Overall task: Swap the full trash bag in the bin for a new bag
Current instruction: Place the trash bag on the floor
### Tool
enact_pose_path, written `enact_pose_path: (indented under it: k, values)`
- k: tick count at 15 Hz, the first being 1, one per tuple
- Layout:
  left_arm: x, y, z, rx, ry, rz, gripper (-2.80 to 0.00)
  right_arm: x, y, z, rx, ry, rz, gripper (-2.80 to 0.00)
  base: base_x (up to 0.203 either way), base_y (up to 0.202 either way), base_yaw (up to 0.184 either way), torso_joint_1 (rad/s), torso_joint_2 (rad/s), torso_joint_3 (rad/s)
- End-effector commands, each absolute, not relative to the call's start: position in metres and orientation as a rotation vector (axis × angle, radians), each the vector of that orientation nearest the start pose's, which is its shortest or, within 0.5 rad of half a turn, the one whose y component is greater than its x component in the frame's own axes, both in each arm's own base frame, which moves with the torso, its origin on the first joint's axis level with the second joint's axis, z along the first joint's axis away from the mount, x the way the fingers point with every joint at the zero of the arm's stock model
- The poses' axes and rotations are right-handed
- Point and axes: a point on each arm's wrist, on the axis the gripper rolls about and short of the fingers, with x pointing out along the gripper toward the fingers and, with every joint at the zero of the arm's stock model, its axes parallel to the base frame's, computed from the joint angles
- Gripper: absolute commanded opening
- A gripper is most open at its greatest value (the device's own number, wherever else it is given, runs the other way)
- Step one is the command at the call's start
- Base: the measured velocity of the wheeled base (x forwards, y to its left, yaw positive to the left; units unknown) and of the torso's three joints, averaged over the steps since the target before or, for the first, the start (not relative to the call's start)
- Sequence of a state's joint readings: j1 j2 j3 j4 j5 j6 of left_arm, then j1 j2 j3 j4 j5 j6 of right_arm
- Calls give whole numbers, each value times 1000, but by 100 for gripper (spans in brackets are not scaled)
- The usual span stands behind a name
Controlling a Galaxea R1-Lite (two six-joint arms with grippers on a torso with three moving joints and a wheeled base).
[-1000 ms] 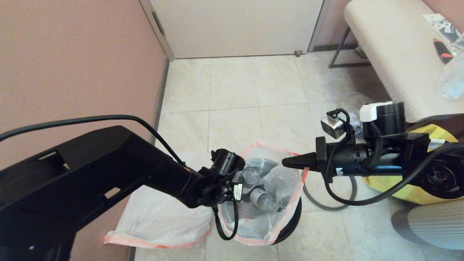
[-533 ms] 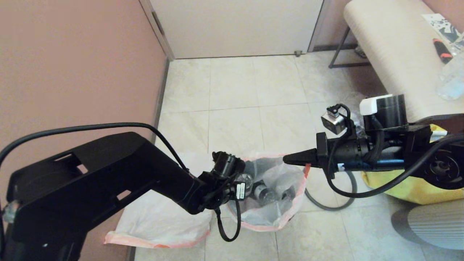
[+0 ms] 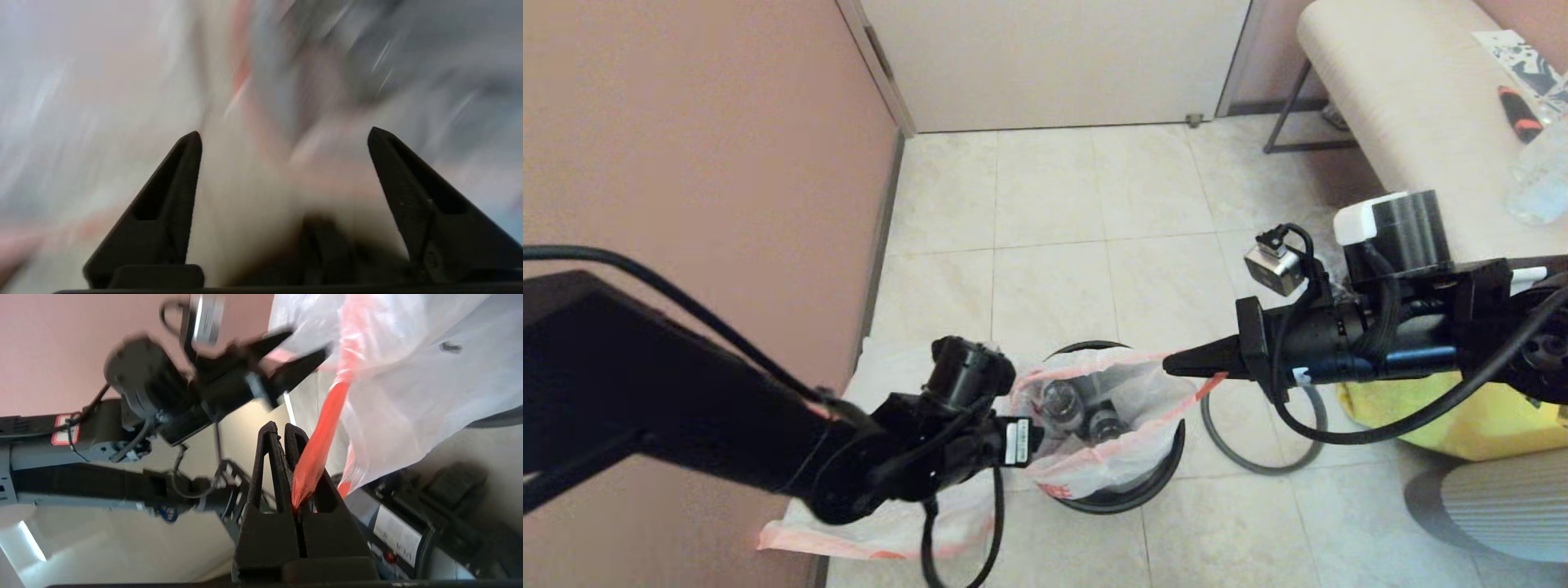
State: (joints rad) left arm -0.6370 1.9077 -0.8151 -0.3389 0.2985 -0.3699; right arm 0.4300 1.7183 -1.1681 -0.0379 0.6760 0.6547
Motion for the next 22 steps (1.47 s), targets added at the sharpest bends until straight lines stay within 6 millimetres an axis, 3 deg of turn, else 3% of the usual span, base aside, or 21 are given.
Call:
enact_pose_path:
  k: [1, 4, 6, 11, 14, 17, 22]
  values:
    - [220, -153, 107, -52, 717, -175, -280, 273, 145, 241, 630, 842, 899, -280, 0, 0, 0, 0, 0, 0]
    - [176, -108, 69, -73, 846, -119, -280, 255, 148, 277, 608, 812, 951, -280, 0, 0, 0, 0, 0, 0]
    - [160, -92, 43, -122, 878, -138, -280, 238, 147, 308, 592, 770, 980, -280, 0, 0, 0, 0, 0, 0]
    - [168, -93, -19, -182, 953, -159, -280, 182, 121, 408, 567, 528, 1043, -280, 0, 0, 0, 0, 0, 0]
    - [174, -96, -22, -241, 884, -188, -280, 151, 99, 451, 428, 243, 951, -280, 0, 0, 0, 0, 0, 0]
    - [177, -96, -18, -248, 844, -196, -280, 149, 87, 461, 266, -6, 564, -280, 0, 0, 0, 0, 0, 0]
    - [179, -93, -25, -251, 864, -171, -280, 141, 54, 496, 89, -398, 234, -280, 0, 0, 0, 0, 0, 0]
